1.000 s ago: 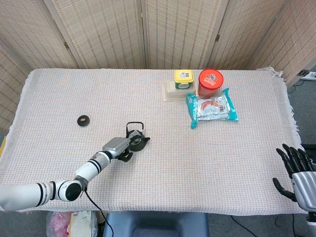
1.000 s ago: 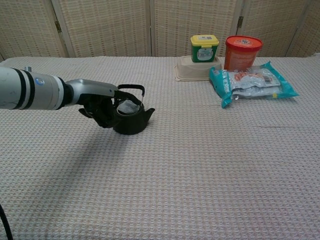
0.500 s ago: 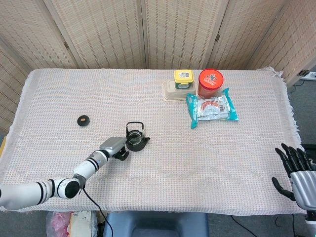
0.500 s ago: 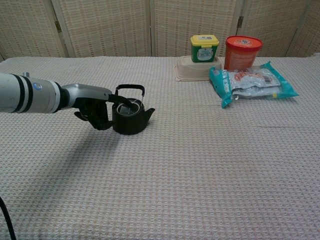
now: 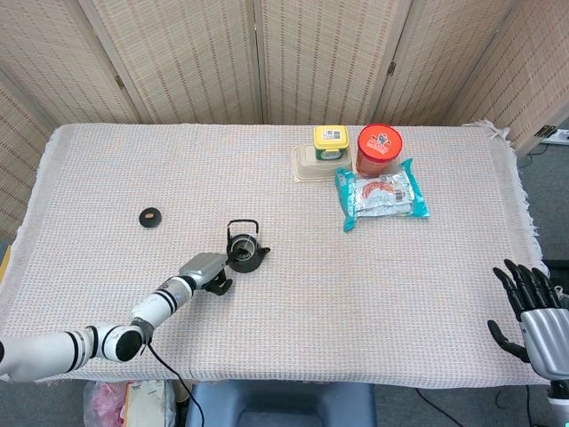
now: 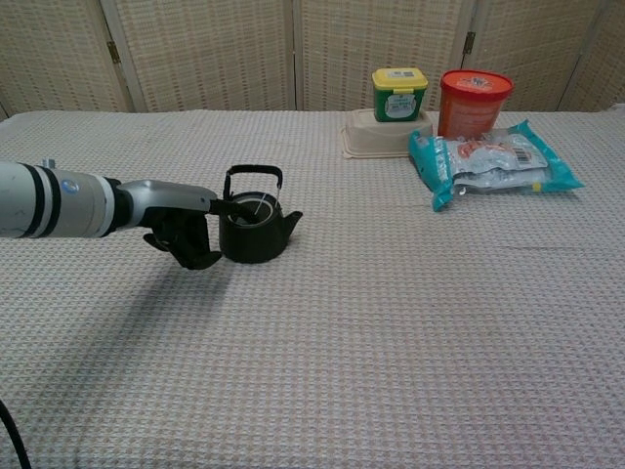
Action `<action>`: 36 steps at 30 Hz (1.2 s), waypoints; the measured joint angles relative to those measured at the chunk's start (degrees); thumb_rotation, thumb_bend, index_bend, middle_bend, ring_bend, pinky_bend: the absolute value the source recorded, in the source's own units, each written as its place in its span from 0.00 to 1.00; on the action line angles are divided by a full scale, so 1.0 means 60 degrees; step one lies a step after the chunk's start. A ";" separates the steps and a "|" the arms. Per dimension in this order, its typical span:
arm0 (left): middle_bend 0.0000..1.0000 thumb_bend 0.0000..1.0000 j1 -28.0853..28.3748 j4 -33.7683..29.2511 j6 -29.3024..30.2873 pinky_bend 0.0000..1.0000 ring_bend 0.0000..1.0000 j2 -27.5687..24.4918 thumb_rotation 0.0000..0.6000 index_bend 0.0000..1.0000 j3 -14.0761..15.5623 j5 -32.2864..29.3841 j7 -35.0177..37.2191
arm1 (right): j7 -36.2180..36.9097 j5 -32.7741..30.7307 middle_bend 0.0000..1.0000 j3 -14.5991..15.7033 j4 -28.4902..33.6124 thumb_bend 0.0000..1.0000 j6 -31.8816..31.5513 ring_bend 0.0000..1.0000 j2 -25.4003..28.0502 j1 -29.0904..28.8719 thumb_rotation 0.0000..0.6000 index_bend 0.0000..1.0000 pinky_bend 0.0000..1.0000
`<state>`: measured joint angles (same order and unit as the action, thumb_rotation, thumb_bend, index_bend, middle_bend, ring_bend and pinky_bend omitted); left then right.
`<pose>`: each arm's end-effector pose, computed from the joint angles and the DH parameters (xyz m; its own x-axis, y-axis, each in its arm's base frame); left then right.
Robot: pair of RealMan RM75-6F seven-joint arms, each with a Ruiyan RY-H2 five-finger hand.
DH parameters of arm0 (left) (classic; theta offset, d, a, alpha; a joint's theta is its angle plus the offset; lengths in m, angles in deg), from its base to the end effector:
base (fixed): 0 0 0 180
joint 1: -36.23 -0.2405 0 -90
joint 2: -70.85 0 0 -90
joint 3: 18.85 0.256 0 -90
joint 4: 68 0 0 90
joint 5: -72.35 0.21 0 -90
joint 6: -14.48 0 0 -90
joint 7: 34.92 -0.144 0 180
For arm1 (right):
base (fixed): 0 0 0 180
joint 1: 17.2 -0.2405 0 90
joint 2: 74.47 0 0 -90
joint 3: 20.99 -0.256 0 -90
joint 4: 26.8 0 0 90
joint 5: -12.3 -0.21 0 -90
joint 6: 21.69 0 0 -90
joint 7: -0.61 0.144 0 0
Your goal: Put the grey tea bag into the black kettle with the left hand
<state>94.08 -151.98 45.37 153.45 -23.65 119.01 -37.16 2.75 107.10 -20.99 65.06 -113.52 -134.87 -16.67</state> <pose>-0.1337 0.3647 -0.0336 0.2855 0.6743 0.6810 0.9544 -0.2645 -0.1383 -0.3089 -0.1406 0.1795 0.4298 0.0247 0.9026 -0.8994 -0.0765 0.4304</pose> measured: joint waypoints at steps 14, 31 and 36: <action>1.00 0.61 -0.0288 -0.2252 0.1447 1.00 0.92 -0.1096 1.00 0.00 -0.0503 0.0422 -0.0118 | 0.0240 0.0376 0.00 0.0137 -0.0128 0.27 -0.0313 0.00 0.0049 0.0106 1.00 0.00 0.00; 0.01 0.27 -0.5014 -0.4528 0.7180 0.36 0.03 -0.4827 1.00 0.00 0.0937 0.5859 0.0926 | 0.0460 0.0611 0.00 0.0318 -0.0248 0.27 -0.0237 0.00 0.0113 0.0112 1.00 0.00 0.00; 0.00 0.25 -0.7688 -0.3022 1.0273 0.23 0.00 -0.4031 1.00 0.00 0.1540 0.6656 -0.0107 | 0.0278 0.0416 0.00 0.0271 -0.0086 0.27 0.0234 0.00 0.0109 -0.0094 1.00 0.00 0.00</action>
<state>47.95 -170.11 107.01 129.27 -14.41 158.95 -37.80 4.42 109.60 -19.37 64.54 -112.11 -134.21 -17.24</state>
